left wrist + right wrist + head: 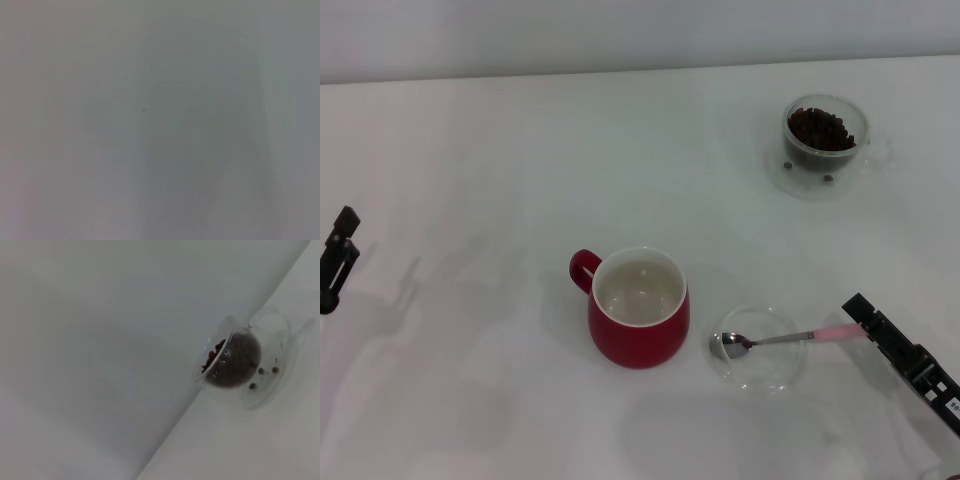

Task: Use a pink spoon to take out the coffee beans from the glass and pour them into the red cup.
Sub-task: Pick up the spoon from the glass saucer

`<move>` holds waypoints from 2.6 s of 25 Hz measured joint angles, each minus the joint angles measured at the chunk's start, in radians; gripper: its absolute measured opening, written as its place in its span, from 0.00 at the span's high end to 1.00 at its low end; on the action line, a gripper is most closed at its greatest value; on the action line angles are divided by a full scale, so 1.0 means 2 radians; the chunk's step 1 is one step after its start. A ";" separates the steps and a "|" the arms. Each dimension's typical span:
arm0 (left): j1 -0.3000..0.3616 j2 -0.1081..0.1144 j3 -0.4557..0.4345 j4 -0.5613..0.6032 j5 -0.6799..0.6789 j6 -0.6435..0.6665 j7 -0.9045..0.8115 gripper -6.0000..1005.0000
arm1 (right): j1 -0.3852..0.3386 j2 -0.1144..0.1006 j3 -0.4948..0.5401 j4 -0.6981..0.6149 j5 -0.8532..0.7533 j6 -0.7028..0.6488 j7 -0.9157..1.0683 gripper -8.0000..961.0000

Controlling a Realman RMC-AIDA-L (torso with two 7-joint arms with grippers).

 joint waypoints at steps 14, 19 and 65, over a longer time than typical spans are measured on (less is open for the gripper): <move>0.006 0.000 0.000 0.005 0.000 -0.004 0.000 0.43 | 0.002 0.000 0.001 0.000 -0.001 -0.005 -0.001 0.31; 0.007 0.000 0.000 0.005 0.000 -0.005 0.000 0.43 | 0.003 0.000 0.000 -0.001 -0.001 -0.012 0.001 0.32; 0.007 -0.001 -0.003 0.011 -0.003 -0.007 0.001 0.44 | 0.019 -0.002 0.000 -0.040 -0.014 -0.010 0.021 0.83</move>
